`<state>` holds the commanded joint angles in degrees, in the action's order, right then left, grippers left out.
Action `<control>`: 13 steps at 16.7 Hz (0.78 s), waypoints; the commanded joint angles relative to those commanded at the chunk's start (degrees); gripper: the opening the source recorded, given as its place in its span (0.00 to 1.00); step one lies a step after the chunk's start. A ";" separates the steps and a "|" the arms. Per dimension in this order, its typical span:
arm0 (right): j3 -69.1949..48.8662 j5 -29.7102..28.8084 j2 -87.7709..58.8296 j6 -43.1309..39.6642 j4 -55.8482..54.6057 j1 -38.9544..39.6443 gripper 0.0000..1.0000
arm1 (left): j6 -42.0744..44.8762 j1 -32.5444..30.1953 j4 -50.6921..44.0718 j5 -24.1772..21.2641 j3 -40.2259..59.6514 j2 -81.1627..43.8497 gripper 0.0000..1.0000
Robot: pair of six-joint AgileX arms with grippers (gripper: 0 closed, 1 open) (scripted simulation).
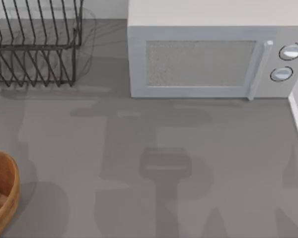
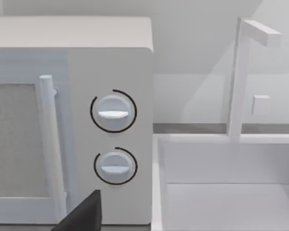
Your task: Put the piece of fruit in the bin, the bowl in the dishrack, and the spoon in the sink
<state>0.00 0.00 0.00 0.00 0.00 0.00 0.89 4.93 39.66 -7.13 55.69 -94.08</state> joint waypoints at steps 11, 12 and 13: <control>0.00 0.00 0.00 0.00 0.00 0.00 1.00 | 0.01 -1.10 7.92 1.08 -2.77 -6.50 0.15; 0.00 0.00 0.00 0.00 0.00 0.00 1.00 | 0.01 -1.10 7.92 1.08 -2.77 -6.50 0.23; 0.00 0.00 0.00 0.00 0.00 0.00 1.00 | 0.01 -1.10 7.92 1.08 -2.77 -6.50 0.30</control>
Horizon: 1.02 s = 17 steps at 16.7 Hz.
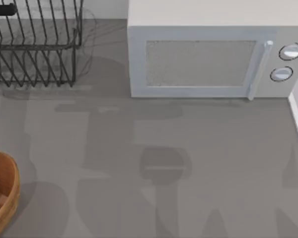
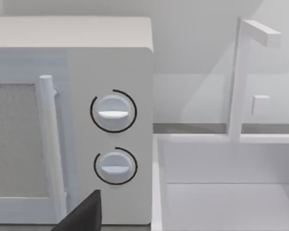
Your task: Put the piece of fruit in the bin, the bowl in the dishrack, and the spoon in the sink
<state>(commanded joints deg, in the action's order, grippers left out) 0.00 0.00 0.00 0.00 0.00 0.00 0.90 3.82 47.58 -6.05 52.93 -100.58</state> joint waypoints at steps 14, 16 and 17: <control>0.00 0.00 0.00 0.00 0.00 0.00 1.00 | 0.00 0.00 0.00 0.00 0.00 0.00 1.00; 0.00 0.00 0.00 0.00 0.00 0.00 1.00 | 0.00 0.00 0.00 0.00 0.00 0.00 1.00; 0.00 0.00 0.00 0.00 0.00 0.00 1.00 | 0.00 0.00 0.00 0.00 0.00 0.00 1.00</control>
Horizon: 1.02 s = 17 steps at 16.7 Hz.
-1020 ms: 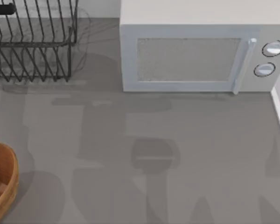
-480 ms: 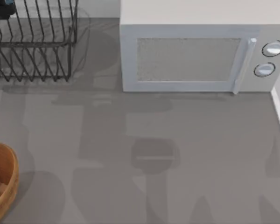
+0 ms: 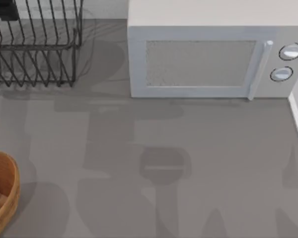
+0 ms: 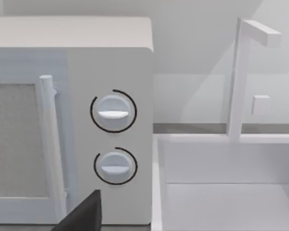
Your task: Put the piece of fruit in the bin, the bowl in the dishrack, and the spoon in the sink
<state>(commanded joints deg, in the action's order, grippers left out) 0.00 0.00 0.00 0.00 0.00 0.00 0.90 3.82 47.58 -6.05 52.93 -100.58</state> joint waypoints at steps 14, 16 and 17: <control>0.00 0.00 0.00 0.00 0.00 0.00 1.00 | -0.36 -1.47 -17.42 2.09 -19.36 36.47 1.00; 0.00 0.00 0.00 0.00 0.00 0.00 1.00 | -0.45 -1.83 -22.31 2.75 -24.80 47.30 1.00; 0.00 0.00 0.00 0.00 0.00 0.00 1.00 | -0.49 -2.02 -24.84 3.09 -27.62 53.21 1.00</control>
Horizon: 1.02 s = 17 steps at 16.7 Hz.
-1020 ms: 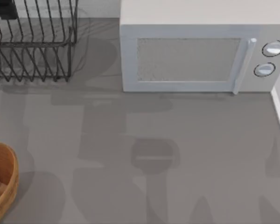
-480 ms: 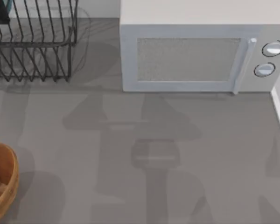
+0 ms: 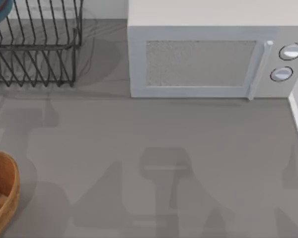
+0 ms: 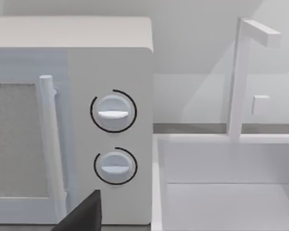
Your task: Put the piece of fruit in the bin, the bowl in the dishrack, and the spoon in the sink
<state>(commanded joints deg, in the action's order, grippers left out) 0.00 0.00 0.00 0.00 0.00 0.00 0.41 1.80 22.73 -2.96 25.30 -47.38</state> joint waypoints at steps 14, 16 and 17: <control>0.00 0.00 0.00 0.00 0.00 0.00 1.00 | -0.41 -1.80 -22.73 2.96 -25.30 47.38 1.00; 0.00 0.00 0.00 0.00 0.00 0.00 1.00 | -0.41 -1.80 -22.73 2.96 -25.30 47.38 1.00; 0.00 0.00 0.00 0.00 0.00 0.00 1.00 | -0.41 -1.80 -22.73 2.96 -25.30 47.38 1.00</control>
<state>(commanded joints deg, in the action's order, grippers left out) 0.00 0.00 0.00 0.00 0.00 0.00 0.00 0.00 0.00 0.00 0.00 0.00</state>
